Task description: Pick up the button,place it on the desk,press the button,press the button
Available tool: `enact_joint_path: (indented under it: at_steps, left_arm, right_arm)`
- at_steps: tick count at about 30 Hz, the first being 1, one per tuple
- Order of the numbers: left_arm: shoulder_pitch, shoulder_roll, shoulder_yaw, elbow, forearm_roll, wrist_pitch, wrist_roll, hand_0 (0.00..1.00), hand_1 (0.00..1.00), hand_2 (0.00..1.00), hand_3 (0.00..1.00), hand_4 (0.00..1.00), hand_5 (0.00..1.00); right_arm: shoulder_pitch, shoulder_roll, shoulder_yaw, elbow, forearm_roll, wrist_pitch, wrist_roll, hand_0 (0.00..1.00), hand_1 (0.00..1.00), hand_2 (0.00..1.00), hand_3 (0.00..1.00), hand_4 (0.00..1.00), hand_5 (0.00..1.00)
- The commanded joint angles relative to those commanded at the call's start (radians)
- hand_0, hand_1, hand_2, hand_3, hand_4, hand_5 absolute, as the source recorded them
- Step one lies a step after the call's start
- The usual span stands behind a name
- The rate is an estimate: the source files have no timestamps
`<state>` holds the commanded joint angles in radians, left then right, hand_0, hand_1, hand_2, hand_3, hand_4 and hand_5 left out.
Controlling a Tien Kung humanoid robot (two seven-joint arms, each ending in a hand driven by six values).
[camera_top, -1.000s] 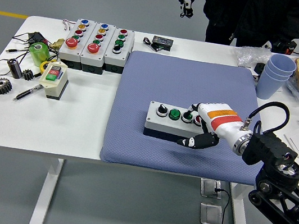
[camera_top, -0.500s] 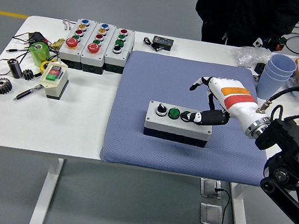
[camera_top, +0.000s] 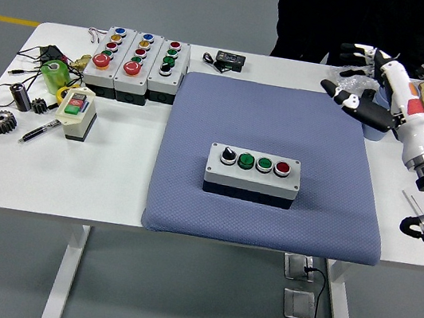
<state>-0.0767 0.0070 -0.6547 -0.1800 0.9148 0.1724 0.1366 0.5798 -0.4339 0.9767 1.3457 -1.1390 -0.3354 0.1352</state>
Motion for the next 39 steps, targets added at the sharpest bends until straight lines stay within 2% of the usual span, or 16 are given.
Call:
enact_joint_path:
  at_steps: [10,24,32,39]
  left_arm:
    - [0.007,-0.003,-0.011,0.000,0.020,0.000,0.005,0.622,0.658,0.676,0.597,0.335,0.636]
    - [0.003,-0.003,-0.001,0.000,0.010,0.000,0.003,0.622,0.658,0.677,0.598,0.334,0.636]
    - [-0.001,-0.002,0.001,0.000,0.007,0.001,0.002,0.621,0.658,0.677,0.598,0.333,0.635]
    - [-0.002,-0.002,0.001,0.000,0.005,0.001,0.001,0.622,0.658,0.678,0.598,0.333,0.635]
  right_arm:
    - [-0.040,-0.007,0.049,-0.112,0.418,0.013,-0.019,0.780,0.717,0.753,0.729,0.794,0.465]
    - [-0.067,-0.005,0.060,-0.139,1.001,0.020,-0.029,0.779,0.711,0.743,0.723,0.788,0.456]
    - [-0.070,-0.004,0.064,-0.143,1.034,0.054,-0.048,0.777,0.706,0.738,0.719,0.786,0.455]
    - [-0.071,-0.004,0.068,-0.146,1.051,0.053,-0.048,0.774,0.702,0.729,0.714,0.782,0.453]
